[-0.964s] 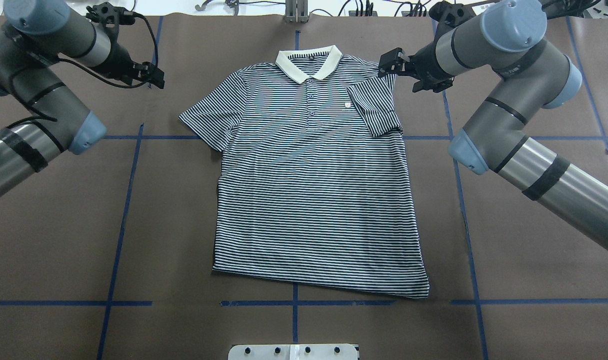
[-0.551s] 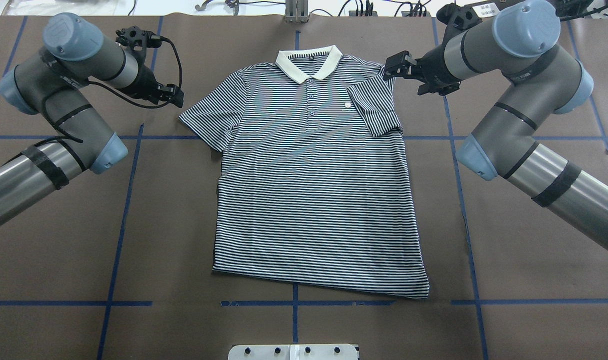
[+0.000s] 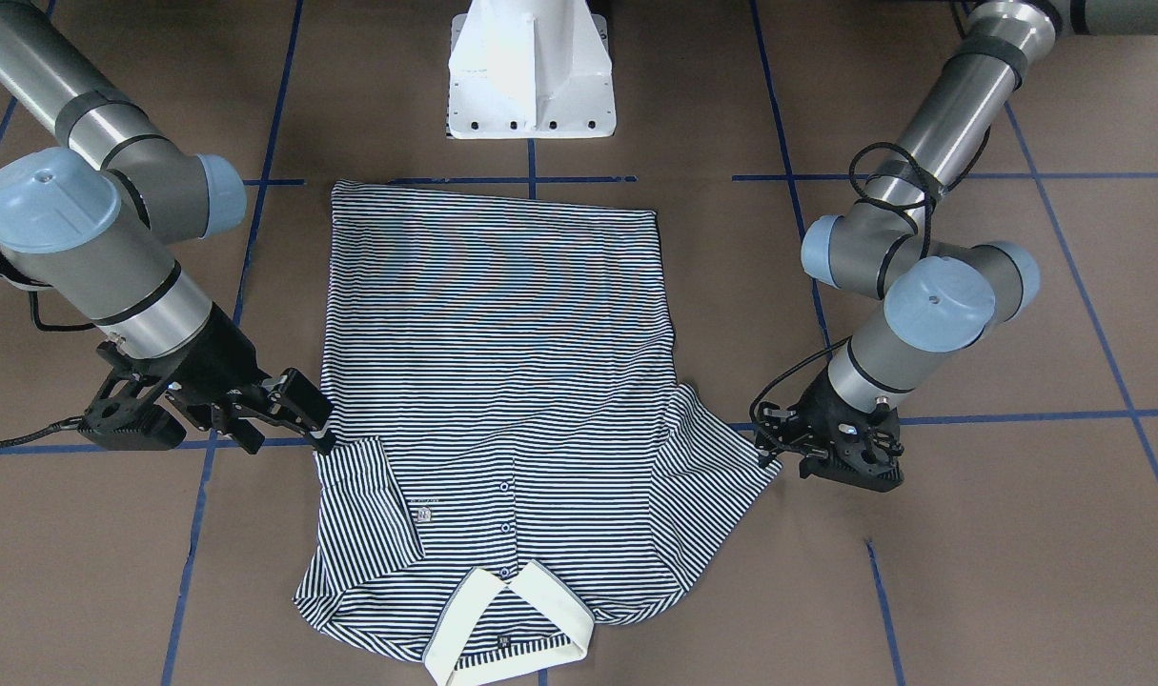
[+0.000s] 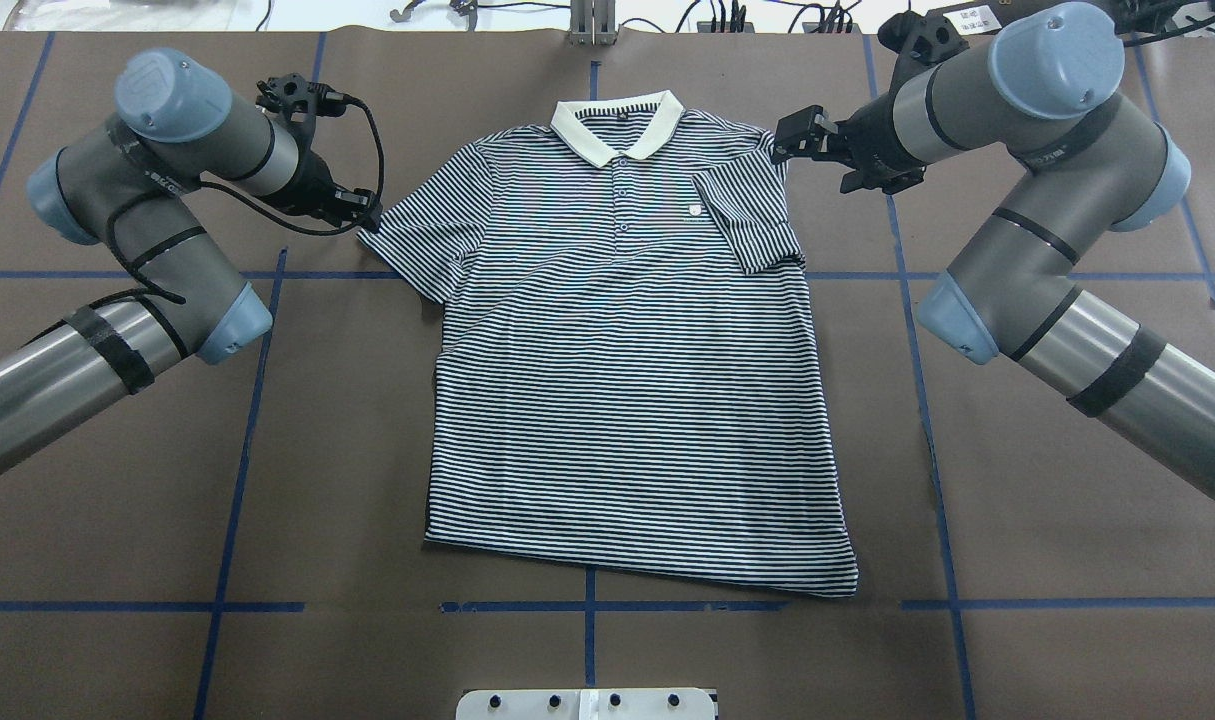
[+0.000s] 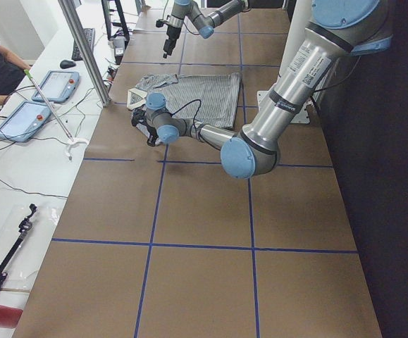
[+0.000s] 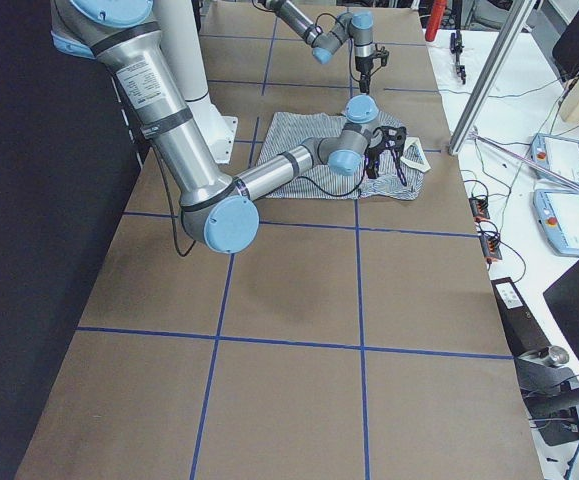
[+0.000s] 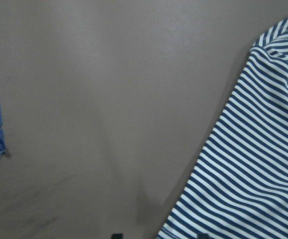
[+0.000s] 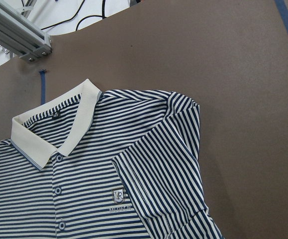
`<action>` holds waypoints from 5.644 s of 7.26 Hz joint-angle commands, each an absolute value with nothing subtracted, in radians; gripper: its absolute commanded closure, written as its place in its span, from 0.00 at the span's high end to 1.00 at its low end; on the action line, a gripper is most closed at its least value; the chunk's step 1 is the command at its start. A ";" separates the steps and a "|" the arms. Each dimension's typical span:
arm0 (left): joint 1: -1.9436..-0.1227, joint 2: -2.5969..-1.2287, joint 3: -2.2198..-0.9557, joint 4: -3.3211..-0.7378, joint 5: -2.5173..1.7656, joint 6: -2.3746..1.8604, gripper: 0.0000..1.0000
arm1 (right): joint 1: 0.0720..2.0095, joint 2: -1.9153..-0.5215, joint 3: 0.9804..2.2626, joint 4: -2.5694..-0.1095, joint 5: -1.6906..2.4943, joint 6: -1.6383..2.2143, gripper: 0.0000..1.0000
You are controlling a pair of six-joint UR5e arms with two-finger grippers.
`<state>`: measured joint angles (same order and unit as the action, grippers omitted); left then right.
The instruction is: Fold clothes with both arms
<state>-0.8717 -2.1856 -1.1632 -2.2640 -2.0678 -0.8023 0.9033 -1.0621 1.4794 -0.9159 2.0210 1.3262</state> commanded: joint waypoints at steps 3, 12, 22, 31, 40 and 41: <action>-0.858 -2.186 -1.143 -2.272 -2.066 -0.799 0.55 | 0.905 -1.066 1.477 -0.916 2.019 1.316 1.00; -0.853 -2.325 -1.132 -2.296 -2.072 -0.918 0.00 | 0.908 -1.065 1.477 -0.916 2.017 1.312 1.00; -0.703 -2.562 -0.896 -2.338 -1.740 -1.068 0.51 | 0.899 -1.062 1.468 -0.917 1.999 1.307 1.00; -0.692 -2.075 -1.671 -2.220 -2.008 -1.250 0.73 | 0.210 -1.443 2.084 -1.407 1.383 1.903 0.94; -0.684 -2.085 -1.629 -2.232 -2.010 -1.298 0.77 | 0.130 -1.474 2.102 -1.574 1.417 2.013 0.74; -0.684 -2.085 -1.629 -2.232 -2.010 -1.298 0.77 | 0.130 -1.473 2.102 -1.574 1.417 2.013 0.53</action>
<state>-0.6846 -2.0834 -1.6320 -2.2314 -2.0095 -1.2982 0.1316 -1.4738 2.0997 -1.5706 1.4086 2.0114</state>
